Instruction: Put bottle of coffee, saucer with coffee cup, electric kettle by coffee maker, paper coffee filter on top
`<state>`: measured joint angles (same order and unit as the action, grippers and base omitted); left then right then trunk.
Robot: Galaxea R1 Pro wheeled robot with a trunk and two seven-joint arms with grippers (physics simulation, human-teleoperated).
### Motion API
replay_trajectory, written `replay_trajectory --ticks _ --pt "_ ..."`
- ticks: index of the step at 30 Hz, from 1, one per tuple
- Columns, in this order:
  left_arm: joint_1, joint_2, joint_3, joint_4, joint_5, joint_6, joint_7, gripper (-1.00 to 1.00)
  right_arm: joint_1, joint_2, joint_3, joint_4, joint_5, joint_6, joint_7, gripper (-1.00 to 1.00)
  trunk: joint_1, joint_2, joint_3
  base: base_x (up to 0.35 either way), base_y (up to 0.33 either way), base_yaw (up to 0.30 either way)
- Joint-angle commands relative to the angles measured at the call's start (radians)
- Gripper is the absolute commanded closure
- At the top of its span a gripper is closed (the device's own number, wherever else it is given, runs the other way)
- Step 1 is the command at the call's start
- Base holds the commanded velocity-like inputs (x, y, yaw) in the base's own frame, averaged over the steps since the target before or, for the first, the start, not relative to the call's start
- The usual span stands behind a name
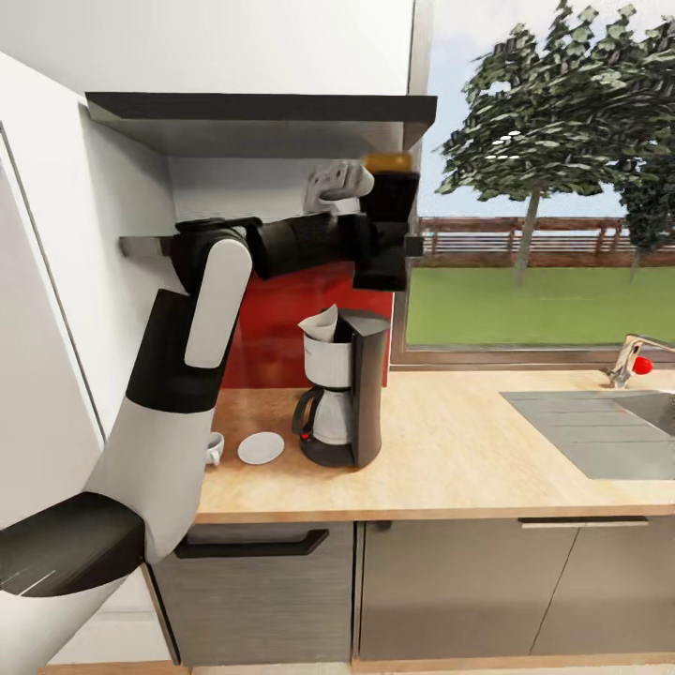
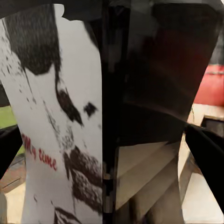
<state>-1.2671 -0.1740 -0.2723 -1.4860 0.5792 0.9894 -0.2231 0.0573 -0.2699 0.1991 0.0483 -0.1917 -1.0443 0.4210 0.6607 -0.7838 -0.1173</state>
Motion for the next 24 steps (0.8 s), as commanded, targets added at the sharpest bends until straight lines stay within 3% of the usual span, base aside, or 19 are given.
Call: replay_trajectory --ticks 1,5,6,9,12,14,16,17,18,20,21,24 --pt "0.008 -0.001 0.0 0.0 -0.014 0.003 -0.07 1.0 -0.001 0.0 0.007 0.001 -0.011 -0.003 0.006 -1.0 0.0 -0.001 -0.001 -0.025 -0.004 0.0" --pt "0.053 -0.001 -0.007 -0.001 -0.014 0.002 -0.217 1.0 -0.001 0.0 0.007 0.001 -0.011 -0.003 0.005 -1.0 0.0 -0.001 -0.001 -0.012 -0.002 0.0" --pt "0.095 -0.001 -0.025 -0.004 -0.015 -0.001 -0.277 1.0 -0.001 0.0 0.007 0.001 -0.011 -0.003 0.005 -1.0 0.0 -0.001 -0.001 -0.003 0.0 0.0" --pt "0.154 -0.001 -0.068 -0.017 -0.017 -0.005 -0.336 1.0 -0.001 0.0 0.007 0.001 -0.011 -0.003 0.005 -1.0 0.0 -0.001 -0.001 -0.002 0.0 0.0" --pt "0.209 0.023 -0.114 -0.034 -0.017 -0.018 -0.374 1.0 -0.001 -0.001 0.006 0.001 -0.011 -0.003 0.005 -1.0 0.0 -0.001 -0.001 0.0 0.0 0.0" --pt "0.267 0.06 -0.17 -0.048 -0.018 -0.062 -0.44 1.0 -0.001 -0.001 0.006 0.001 -0.011 -0.003 0.005 -1.0 0.0 -0.001 -0.001 0.0 0.0 0.0" --pt "0.3 0.094 -0.203 -0.053 -0.019 -0.13 -0.522 1.0 -0.001 -0.001 0.006 0.001 -0.011 -0.003 0.005 -1.0 0.0 -0.001 -0.001 0.0 0.0 0.0" --pt "0.308 0.106 -0.21 -0.054 -0.018 -0.154 -0.548 1.0 -0.001 -0.001 0.006 0.001 -0.011 -0.003 0.005 -1.0 0.0 -0.001 -0.001 0.0 0.0 0.0" --pt "0.334 0.137 -0.225 -0.054 -0.018 -0.203 -0.595 1.0 -0.001 -0.001 0.006 0.001 -0.011 -0.003 0.005 -1.0 0.0 -0.001 -0.001 0.0 0.0 0.0" --pt "0.365 0.167 -0.238 -0.055 -0.018 -0.242 -0.626 1.0 -0.001 -0.001 0.006 0.001 -0.011 -0.003 0.005 -1.0 0.0 -0.001 -0.001 0.0 0.0 0.0" --pt "0.415 0.206 -0.25 -0.056 -0.018 -0.292 -0.656 1.0 -0.001 -0.001 0.006 0.001 -0.011 -0.003 0.005 -1.0 0.0 -0.001 -0.001 0.0 0.0 0.0" --pt "0.485 0.236 -0.27 -0.056 -0.018 -0.378 -0.692 1.0 -0.001 -0.001 0.006 0.001 -0.011 -0.003 0.005 -1.0 0.0 -0.001 -0.001 0.0 0.0 0.0"
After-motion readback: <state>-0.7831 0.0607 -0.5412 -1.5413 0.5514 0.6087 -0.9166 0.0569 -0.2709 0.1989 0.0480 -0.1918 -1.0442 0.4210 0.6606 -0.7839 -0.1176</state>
